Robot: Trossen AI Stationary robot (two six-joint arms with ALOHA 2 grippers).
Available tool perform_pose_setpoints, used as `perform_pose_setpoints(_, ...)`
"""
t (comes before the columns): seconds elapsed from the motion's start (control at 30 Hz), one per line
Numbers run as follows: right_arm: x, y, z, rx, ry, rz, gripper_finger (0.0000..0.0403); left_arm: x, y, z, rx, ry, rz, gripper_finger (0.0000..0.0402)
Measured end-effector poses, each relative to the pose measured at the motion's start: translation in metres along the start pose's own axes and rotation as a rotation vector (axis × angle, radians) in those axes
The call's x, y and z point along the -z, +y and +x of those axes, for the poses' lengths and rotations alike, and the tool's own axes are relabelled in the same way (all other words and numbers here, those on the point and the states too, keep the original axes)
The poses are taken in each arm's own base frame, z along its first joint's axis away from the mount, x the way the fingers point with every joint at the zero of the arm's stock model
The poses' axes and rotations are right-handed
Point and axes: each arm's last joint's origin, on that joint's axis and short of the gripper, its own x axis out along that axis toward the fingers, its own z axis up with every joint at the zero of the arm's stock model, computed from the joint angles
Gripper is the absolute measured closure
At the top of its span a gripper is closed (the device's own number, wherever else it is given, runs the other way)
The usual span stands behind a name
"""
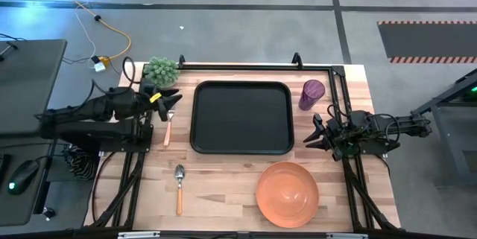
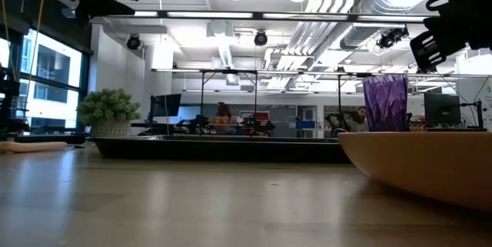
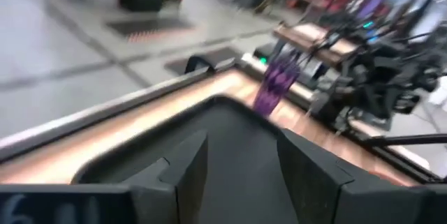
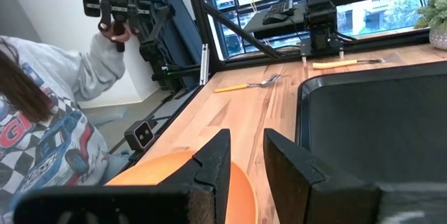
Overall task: Pick and place plate/cup/fork/spoon on tray
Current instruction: Put the orange fork into the black tray
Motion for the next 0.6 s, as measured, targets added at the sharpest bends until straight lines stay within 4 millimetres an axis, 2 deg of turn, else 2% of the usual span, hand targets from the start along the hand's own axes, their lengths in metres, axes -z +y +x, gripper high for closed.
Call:
perform_pose_setpoints(0.17,0.000,0.000,0.000,0.000,0.001,0.000,0.0324,-0.003,0.001,0.002,-0.180,0.204,-0.117,0.0236)
perform_pose_setpoints(0.33,0.000,0.000,0.000,0.000,0.002,-0.009,0.0324,0.008,0.007,0.009,-0.379,0.395,-0.205,0.0236)
perform_pose_setpoints(0.6,0.000,-0.001,0.000,0.041,-0.005,-0.015,0.0324,0.022,0.008,0.034,-0.502,0.563,-0.286,0.0244)
